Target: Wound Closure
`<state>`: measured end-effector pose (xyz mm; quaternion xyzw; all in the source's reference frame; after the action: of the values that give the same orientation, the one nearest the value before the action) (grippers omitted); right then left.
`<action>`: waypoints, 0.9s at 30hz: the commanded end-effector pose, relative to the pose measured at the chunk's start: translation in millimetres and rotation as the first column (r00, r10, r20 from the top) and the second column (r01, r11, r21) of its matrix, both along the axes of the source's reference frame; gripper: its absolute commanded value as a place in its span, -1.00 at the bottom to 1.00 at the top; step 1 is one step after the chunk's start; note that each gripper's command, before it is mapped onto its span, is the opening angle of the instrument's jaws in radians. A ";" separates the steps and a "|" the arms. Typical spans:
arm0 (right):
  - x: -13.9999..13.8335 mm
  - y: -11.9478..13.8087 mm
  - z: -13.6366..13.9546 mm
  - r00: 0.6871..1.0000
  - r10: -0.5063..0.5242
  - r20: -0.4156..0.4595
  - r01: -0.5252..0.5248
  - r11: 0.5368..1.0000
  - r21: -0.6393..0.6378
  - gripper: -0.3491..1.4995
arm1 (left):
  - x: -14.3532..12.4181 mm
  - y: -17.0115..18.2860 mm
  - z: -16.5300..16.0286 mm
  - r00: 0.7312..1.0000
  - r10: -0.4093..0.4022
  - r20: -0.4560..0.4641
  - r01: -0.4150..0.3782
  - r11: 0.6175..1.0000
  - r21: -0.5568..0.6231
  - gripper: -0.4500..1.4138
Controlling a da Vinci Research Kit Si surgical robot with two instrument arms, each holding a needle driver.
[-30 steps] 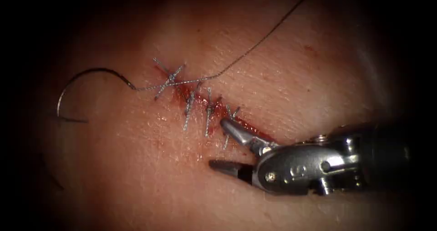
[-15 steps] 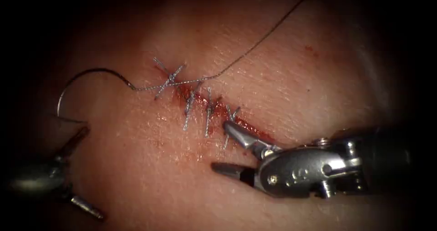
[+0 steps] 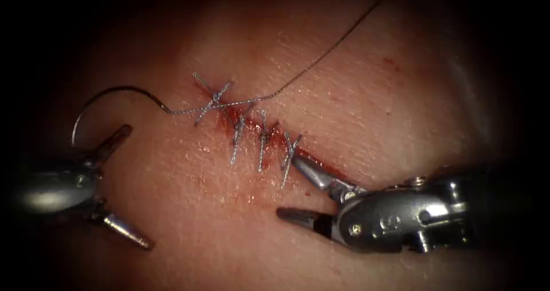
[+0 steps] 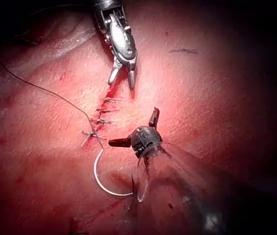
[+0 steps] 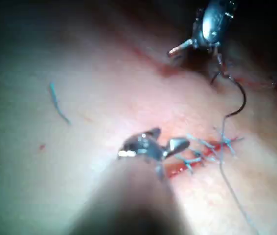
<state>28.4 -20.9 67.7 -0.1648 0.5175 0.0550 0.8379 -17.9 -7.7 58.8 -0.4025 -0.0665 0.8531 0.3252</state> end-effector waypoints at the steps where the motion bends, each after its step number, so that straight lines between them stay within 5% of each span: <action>1: 0.5 -0.8 0.1 1.000 0.004 0.003 -0.004 1.000 0.006 0.94 | 0.1 0.2 1.0 0.999 -0.012 -0.037 0.012 1.000 -0.008 0.78; 4: 0.1 -0.9 -0.6 1.000 -0.007 0.011 0.007 1.000 0.016 0.89 | 1.6 2.5 2.3 0.996 -0.027 -0.082 0.025 0.999 -0.029 0.66; 8: -0.8 -0.8 -2.2 1.000 -0.015 0.024 0.014 0.999 0.040 0.80 | 3.5 5.2 4.1 0.988 0.051 -0.142 -0.061 0.996 -0.067 0.51; 10: -1.5 -0.8 -3.0 0.999 -0.032 0.034 0.031 0.998 0.053 0.51 | 3.8 5.9 4.4 0.987 0.048 -0.156 -0.058 0.997 -0.060 0.51; 12: -2.3 -1.2 -3.9 0.995 -0.064 0.076 0.058 0.995 0.080 -0.18 | 4.0 6.7 4.7 0.984 0.044 -0.173 -0.054 0.997 -0.052 0.51; 15: -2.9 -1.7 -5.0 0.990 -0.079 0.114 0.067 0.992 0.103 -0.49 | 4.0 7.6 5.3 0.978 0.057 -0.200 -0.065 0.997 -0.034 0.51; 17: -3.0 -2.0 -5.3 0.989 -0.091 0.117 0.078 0.991 0.109 -0.44 | 3.9 7.9 5.8 0.973 0.062 -0.223 -0.069 0.997 -0.022 0.51; 22: -3.5 -2.5 -5.6 0.985 -0.100 0.138 0.084 0.990 0.115 0.09 | 4.0 7.4 7.2 0.949 0.081 -0.305 -0.074 0.997 0.034 0.48; 27: -3.8 -2.8 -5.5 0.985 -0.091 0.147 0.075 0.991 0.111 0.18 | 4.5 5.7 8.8 0.914 0.114 -0.389 -0.085 0.992 0.090 0.60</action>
<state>24.1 -22.9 61.8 -0.1048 0.4539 0.0343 0.8842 -12.8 -1.8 67.2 -0.2011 -0.0511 0.9309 0.3006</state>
